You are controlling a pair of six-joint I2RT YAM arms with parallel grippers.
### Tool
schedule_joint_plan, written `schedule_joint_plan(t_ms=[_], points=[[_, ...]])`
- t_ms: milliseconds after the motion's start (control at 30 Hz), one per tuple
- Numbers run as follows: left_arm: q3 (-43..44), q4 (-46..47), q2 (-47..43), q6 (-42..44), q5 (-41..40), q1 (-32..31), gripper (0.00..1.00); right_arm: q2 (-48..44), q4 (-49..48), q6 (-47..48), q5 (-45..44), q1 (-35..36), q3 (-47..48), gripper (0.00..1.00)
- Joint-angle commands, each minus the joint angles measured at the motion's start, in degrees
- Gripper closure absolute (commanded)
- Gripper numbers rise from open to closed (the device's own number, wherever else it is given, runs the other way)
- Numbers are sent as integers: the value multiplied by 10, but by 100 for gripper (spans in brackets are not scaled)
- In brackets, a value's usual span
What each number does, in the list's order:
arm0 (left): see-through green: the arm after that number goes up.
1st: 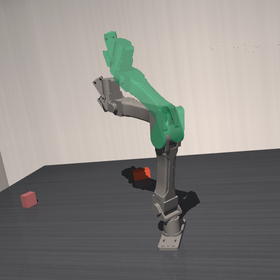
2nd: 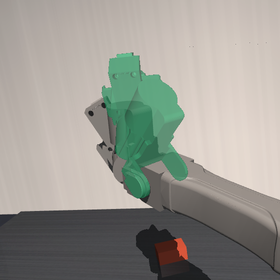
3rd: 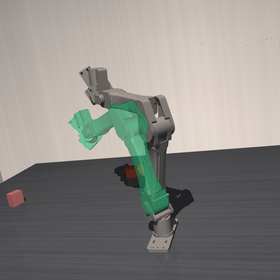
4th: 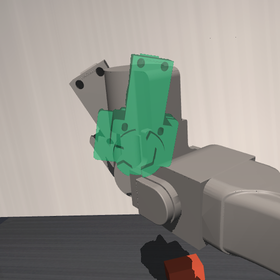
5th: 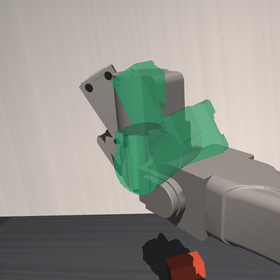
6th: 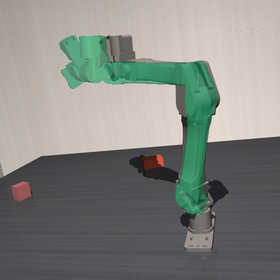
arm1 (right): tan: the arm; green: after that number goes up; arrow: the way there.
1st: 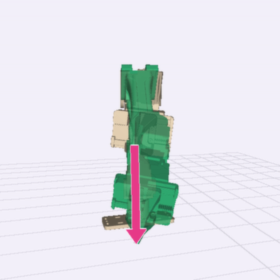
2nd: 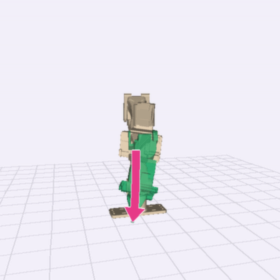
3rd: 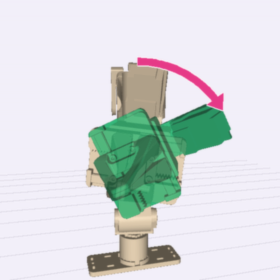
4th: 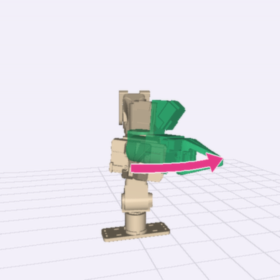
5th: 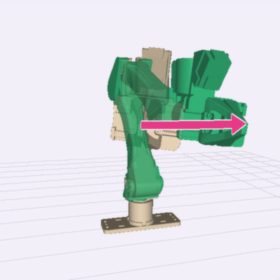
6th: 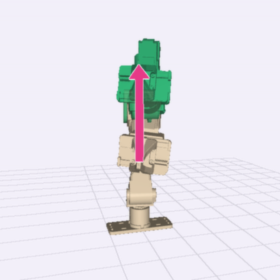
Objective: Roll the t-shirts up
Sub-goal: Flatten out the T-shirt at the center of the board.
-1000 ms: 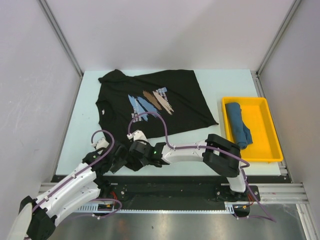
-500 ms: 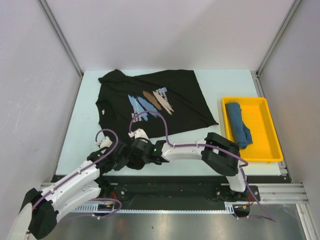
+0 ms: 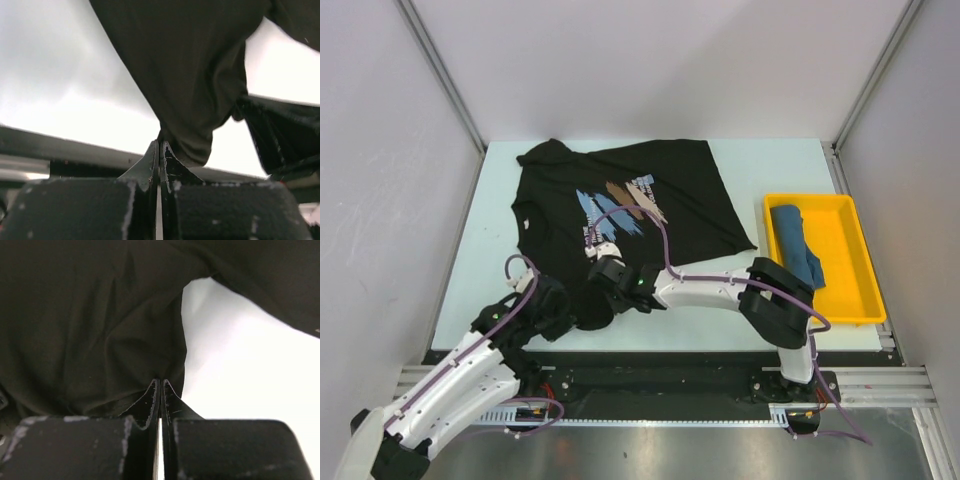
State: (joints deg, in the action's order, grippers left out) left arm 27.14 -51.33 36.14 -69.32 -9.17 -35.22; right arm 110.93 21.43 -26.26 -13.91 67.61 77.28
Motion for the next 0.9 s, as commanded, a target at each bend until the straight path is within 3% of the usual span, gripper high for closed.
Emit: schedule_joint_plan(t_ms=[0,300,400,567,867], points=[[41,-70,-7,28,47,2,99,-41,4,2,29,-6,17,100],[99,-108,32,97,44,3,78,-46,20,-1,54,-13,15,100],[106,-93,37,110,54,3,78,-44,21,-5,65,-21,11,99],[79,-74,40,117,62,4,82,-34,11,-10,84,-28,9,96],[-23,75,77,109,86,3,63,-23,12,-12,86,-28,7,93]])
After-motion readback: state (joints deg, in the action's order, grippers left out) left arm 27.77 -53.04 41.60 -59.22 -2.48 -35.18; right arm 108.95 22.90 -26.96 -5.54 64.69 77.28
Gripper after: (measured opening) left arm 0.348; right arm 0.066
